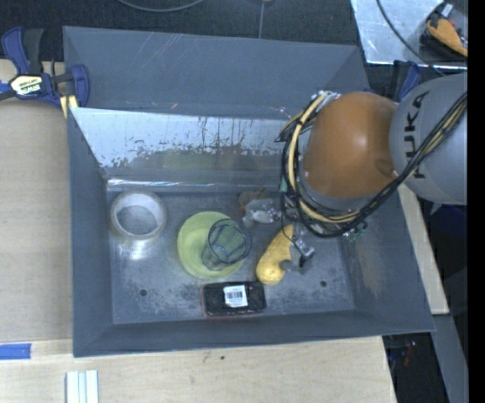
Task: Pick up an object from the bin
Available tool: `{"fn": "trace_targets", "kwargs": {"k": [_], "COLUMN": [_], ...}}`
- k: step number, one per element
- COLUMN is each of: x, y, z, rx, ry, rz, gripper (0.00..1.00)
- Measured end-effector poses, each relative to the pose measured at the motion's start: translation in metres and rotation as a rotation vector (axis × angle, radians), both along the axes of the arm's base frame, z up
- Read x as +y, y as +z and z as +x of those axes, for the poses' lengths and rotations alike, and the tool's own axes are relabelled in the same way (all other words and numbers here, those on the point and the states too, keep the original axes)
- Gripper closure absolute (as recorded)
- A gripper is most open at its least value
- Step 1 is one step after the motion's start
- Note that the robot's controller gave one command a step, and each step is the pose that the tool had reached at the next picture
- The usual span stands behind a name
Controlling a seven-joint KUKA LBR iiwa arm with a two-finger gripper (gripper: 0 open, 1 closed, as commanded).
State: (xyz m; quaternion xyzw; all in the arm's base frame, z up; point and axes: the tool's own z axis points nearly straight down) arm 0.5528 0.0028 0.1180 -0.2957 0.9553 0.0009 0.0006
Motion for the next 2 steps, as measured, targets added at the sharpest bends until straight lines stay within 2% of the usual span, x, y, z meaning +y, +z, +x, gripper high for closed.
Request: {"fn": "trace_targets", "kwargs": {"k": [1,2], "x": [-0.009,-0.011], "y": [-0.044,-0.047], "z": [0.020,0.007], "rx": [-0.017,-0.007], "ry": [0.558,0.419], "rz": [-0.011,-0.002], "gripper": [0.00,1.00]}}
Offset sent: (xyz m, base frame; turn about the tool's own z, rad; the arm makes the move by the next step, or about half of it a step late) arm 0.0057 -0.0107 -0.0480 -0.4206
